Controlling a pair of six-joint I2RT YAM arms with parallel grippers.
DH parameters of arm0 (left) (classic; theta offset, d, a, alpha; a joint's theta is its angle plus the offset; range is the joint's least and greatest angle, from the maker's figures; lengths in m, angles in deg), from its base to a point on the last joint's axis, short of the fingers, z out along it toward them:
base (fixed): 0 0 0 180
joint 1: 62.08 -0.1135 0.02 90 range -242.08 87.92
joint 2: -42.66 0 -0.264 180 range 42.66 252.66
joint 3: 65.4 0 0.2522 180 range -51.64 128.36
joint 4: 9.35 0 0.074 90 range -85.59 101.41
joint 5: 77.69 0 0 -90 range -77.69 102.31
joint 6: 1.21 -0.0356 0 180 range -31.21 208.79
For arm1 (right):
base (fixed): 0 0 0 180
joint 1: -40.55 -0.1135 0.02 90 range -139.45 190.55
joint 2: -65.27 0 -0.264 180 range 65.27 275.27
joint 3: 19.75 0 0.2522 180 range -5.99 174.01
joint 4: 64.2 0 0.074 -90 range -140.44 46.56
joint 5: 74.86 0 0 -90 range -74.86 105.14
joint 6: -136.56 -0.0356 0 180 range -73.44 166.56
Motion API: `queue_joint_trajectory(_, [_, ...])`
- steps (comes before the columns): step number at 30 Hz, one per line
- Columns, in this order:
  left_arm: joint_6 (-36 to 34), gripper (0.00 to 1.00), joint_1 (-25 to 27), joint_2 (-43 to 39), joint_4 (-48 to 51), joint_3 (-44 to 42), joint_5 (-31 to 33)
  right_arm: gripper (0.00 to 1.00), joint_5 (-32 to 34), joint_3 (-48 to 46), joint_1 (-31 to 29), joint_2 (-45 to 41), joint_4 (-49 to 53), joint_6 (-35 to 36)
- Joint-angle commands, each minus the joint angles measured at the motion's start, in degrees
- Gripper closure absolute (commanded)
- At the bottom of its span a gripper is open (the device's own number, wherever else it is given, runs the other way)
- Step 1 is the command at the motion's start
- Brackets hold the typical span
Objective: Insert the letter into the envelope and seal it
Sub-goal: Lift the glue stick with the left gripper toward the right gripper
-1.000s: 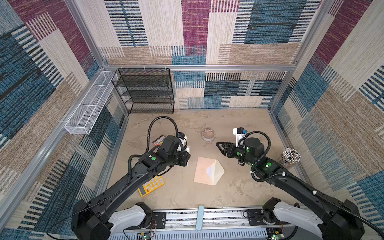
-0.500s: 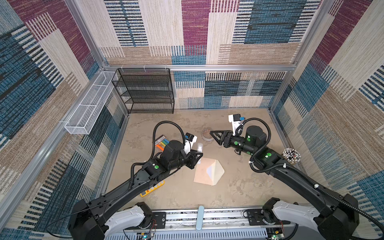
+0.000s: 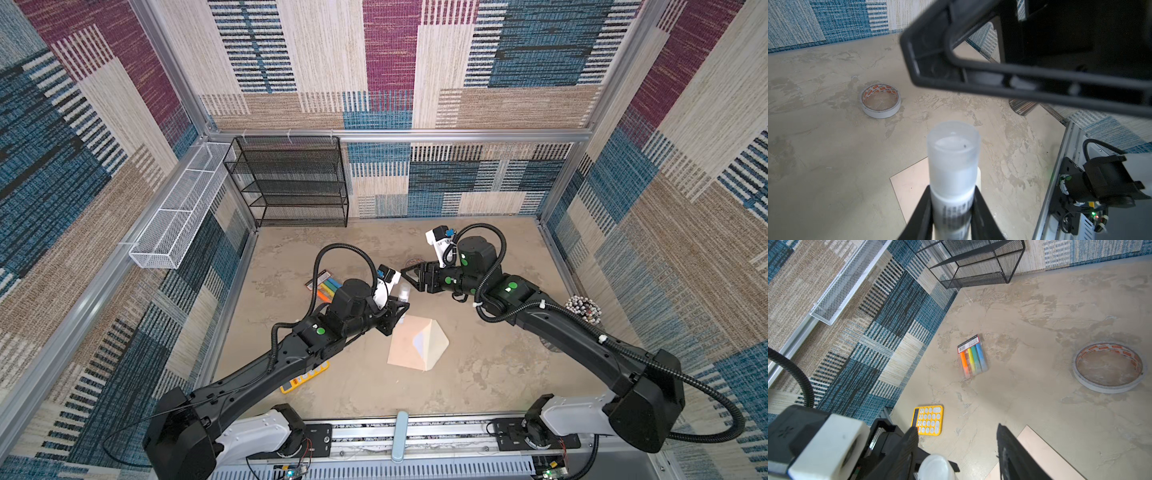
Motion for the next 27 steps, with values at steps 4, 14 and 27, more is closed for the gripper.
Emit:
queue_joint_trajectory(4, [-2.47, 0.84, -0.15, -0.07, -3.73, 0.02, 4.44, 0.36, -0.13, 1.84, -0.72, 1.98, 2.63, 2.02])
queue_joint_trajectory(14, [-3.33, 0.84, -0.10, 0.08, -3.01, 0.44, 5.15, 0.48, -0.93, 2.73, -1.35, 3.45, 2.90, 2.14])
queue_joint_trajectory(27, [-3.10, 0.85, -0.11, 0.07, -1.71, 1.13, 6.94, 0.43, -1.00, 4.52, -3.10, 4.42, 4.04, 2.30])
